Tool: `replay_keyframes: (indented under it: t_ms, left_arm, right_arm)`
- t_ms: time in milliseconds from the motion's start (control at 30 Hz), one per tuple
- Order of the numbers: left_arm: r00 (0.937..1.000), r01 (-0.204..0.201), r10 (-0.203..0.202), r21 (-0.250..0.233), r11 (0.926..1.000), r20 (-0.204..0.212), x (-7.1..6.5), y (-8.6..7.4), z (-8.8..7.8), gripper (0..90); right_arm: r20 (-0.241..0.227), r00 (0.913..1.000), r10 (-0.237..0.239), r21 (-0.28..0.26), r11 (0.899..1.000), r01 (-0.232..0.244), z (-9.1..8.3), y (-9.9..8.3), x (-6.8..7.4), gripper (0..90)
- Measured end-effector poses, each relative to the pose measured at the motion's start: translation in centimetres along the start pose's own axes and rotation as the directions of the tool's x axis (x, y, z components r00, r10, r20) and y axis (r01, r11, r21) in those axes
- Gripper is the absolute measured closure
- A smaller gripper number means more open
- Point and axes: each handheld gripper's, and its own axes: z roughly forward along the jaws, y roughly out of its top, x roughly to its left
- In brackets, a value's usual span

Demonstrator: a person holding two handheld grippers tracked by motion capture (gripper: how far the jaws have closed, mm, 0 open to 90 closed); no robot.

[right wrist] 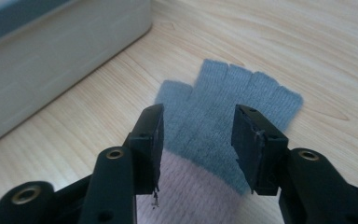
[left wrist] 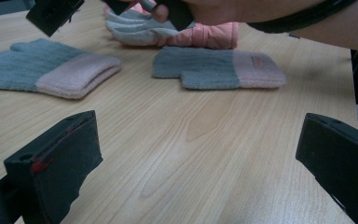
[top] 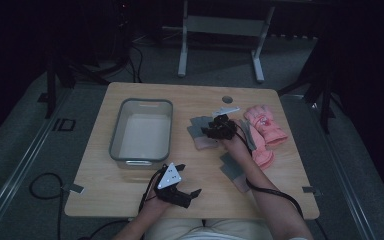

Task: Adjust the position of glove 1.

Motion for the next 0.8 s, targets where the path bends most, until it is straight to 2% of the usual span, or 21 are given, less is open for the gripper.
replay_keyframes:
  t_ms: [67, 167, 333, 467, 500, 567, 633, 700, 800]
  left_arm:
    - [1.0, 0.0, 0.0, 0.0, 1.0, 0.001, 0.0, 0.0, 0.0, 0.0]
    - [1.0, 0.001, -0.001, 0.001, 1.0, 0.004, 0.0, 0.0, 0.0, 0.0]
    - [1.0, 0.002, -0.002, 0.001, 1.0, 0.007, 0.0, 0.0, 0.0, 0.0]
    - [0.9999, 0.007, -0.007, 0.001, 1.0, 0.009, 0.0, 0.0, 0.0, 0.0]
    - [0.9999, 0.009, -0.009, 0.001, 1.0, 0.011, 0.1, 0.0, 0.0, 0.0]
    - [0.9999, 0.009, -0.01, 0.001, 1.0, 0.01, 0.1, 0.0, 0.0, 0.0]
    - [1.0, 0.004, -0.004, 0.002, 1.0, 0.005, 0.0, 0.0, 0.0, 0.0]
    - [1.0, 0.004, -0.004, 0.0, 1.0, 0.002, 0.0, 0.0, 0.0, 0.0]
    - [1.0, 0.008, -0.008, -0.002, 1.0, -0.001, 0.0, 0.0, 0.0, 0.0]
  right_arm:
    - [0.011, 0.9999, 0.008, 0.015, 1.0, -0.008, 0.6, 0.1, -0.3, 55.5]
    - [-0.011, 0.9991, 0.04, 0.051, 0.998, -0.04, 1.5, 0.2, -0.8, 58.1]
    - [0.016, 0.9982, 0.058, 0.081, 0.995, -0.059, 2.8, 0.1, -1.4, 63.5]
    - [-0.002, 0.9956, 0.094, 0.119, 0.989, -0.093, 3.6, 0.0, -1.9, 69.4]
    - [0.002, 0.9955, 0.095, 0.134, 0.986, -0.094, 3.9, -0.1, -1.9, 70.2]
    - [0.01, 0.9969, 0.078, 0.13, 0.988, -0.079, 4.3, -0.3, -1.8, 71.5]
    - [0.027, 0.9972, 0.069, 0.139, 0.988, -0.072, 4.4, -0.1, -1.5, 76.1]
    - [0.038, 0.9966, 0.073, 0.153, 0.985, -0.078, 4.4, 0.0, -1.4, 83.3]
    - [0.036, 0.9937, 0.106, 0.155, 0.982, -0.11, 4.5, 0.2, -1.1, 85.6]
